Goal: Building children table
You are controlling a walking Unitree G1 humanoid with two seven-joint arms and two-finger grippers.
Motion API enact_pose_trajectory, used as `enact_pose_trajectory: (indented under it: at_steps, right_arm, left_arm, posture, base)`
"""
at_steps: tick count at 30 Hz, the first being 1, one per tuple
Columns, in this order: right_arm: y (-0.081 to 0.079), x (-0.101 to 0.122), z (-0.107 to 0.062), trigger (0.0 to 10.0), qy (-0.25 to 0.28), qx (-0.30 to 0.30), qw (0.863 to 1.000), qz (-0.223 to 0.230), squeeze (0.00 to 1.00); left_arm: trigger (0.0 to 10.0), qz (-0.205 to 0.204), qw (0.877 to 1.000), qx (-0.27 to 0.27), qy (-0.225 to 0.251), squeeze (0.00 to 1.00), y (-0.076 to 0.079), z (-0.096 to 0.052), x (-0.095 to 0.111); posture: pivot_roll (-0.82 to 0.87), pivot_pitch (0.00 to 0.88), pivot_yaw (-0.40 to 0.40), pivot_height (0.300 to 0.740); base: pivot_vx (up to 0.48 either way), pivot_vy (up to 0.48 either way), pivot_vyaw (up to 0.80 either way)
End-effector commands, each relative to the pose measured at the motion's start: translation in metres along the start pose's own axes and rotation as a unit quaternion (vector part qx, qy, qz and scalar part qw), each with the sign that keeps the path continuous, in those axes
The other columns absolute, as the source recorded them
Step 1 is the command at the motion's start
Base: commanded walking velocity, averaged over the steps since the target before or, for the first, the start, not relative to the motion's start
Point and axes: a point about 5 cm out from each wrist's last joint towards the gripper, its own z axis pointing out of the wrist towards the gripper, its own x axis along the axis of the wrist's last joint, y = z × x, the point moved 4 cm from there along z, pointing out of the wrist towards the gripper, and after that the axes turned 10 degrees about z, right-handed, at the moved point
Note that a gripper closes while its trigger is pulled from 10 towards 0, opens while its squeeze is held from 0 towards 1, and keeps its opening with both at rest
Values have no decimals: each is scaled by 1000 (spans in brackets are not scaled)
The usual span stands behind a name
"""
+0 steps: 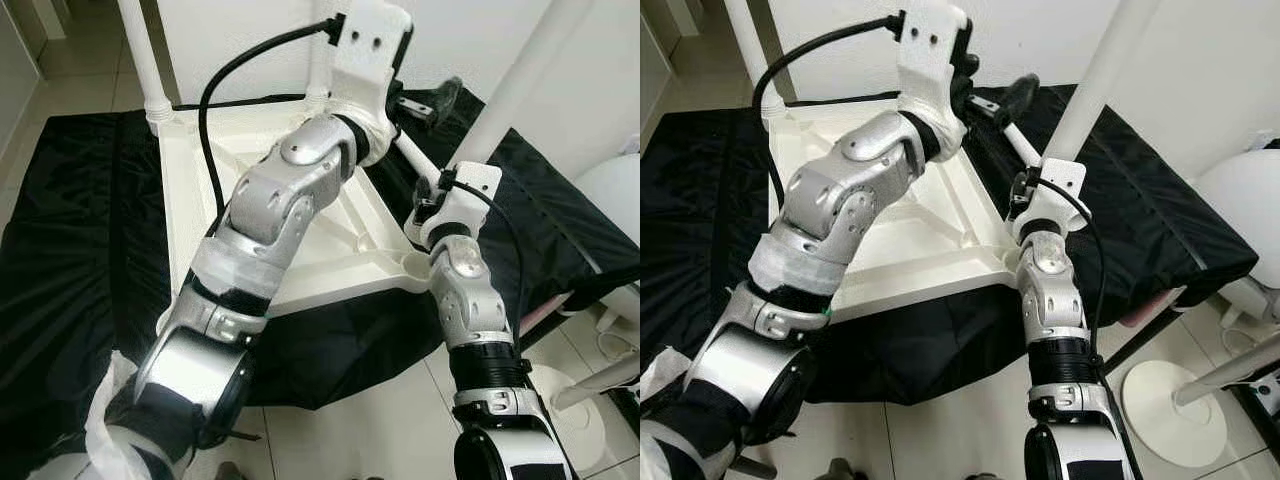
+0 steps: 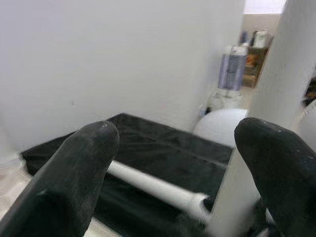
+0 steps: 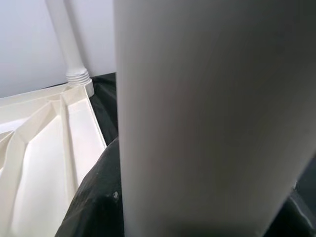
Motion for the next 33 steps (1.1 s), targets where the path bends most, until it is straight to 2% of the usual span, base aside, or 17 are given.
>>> enact_pose_trajectory:
  at_steps: [1, 3, 8, 16, 17, 18, 19, 20, 21, 22, 23, 24, 26, 28, 30, 33]
  right_arm:
    - [6, 6, -2, 10000, 16, -1, 1000, 5, 0]
    - [8, 4, -4, 10000, 13, 4, 1000, -8, 0]
    - [7, -4, -9, 10000, -4, 24, 1000, -13, 0]
    - [10, -13, -16, 10000, -20, 35, 999, -21, 0]
    - [13, -20, -21, 10000, -31, 39, 998, -25, 0]
    - [13, -20, -21, 10000, -31, 39, 998, -25, 0]
    - [16, -24, -25, 10000, -40, 42, 998, -30, 0]
    - [16, -24, -25, 10000, -40, 42, 998, -30, 0]
    - [17, -28, -28, 10000, -46, 47, 997, -36, 0]
    - [17, -28, -28, 10000, -46, 47, 997, -36, 0]
    - [18, -31, -30, 10000, -51, 53, 996, -40, 0]
    - [18, -31, -30, 10000, -51, 53, 996, -40, 0]
    - [21, -35, -30, 10000, -57, 61, 995, -49, 0]
    - [21, -35, -30, 10000, -57, 61, 995, -49, 0]
    - [25, -39, -29, 10000, -62, 73, 993, -62, 0]
    - [27, -42, -28, 10000, -65, 89, 991, -78, 0]
  left_arm:
    - [10000, 12, 1000, -15, -12, 0, 4, -5, -10]
    - [10000, 24, 999, -13, -30, 0, 2, -12, -24]
    - [10000, 31, 998, -14, -51, 0, 1, -20, -38]
    - [10000, 36, 997, -24, -67, 0, 3, -27, -49]
    - [10000, 69, 993, -47, -81, 0, 9, -36, -61]
    - [10000, 69, 993, -47, -81, 0, 9, -36, -61]
    - [10000, 94, 988, -76, -92, 0, 18, -46, -73]
    - [10000, 94, 988, -76, -92, 0, 18, -46, -73]
    - [10000, 103, 984, -107, -102, 0, 27, -57, -84]
    - [10000, 103, 984, -107, -102, 0, 27, -57, -84]
    - [10000, 108, 978, -141, -105, 0, 39, -68, -93]
    - [10000, 108, 978, -141, -105, 0, 39, -68, -93]
    - [10000, 89, 972, -185, -110, 0, 56, -82, -101]
    - [10000, 89, 972, -185, -110, 0, 56, -82, -101]
    - [10000, 76, 969, -205, -114, 0, 65, -86, -102]
    - [10000, 72, 967, -214, -115, 0, 69, -88, -103]
  posture:
    - [9, 63, -5, 740]
    - [10, 67, -7, 740]
    - [14, 70, -11, 740]
    - [13, 80, -10, 740]
    - [10, 83, -7, 740]
    - [10, 83, -7, 740]
    - [7, 85, -5, 740]
    - [7, 85, -5, 740]
    - [7, 85, -5, 740]
    - [7, 85, -5, 740]
    - [3, 90, -2, 740]
    - [3, 90, -2, 740]
    - [6, 89, -5, 740]
    - [6, 89, -5, 740]
    - [6, 87, -6, 740]
    - [7, 85, -7, 740]
  base:
    - [0, 0, 0]
    - [0, 0, 0]
    - [0, 0, 0]
    - [0, 0, 0]
    - [0, 0, 0]
    - [0, 0, 0]
    - [0, 0, 0]
    - [0, 0, 0]
    - [0, 0, 0]
    - [0, 0, 0]
    - [0, 0, 0]
    - [0, 0, 0]
    - [0, 0, 0]
    - [0, 0, 0]
    - [0, 0, 0]
    - [0, 0, 0]
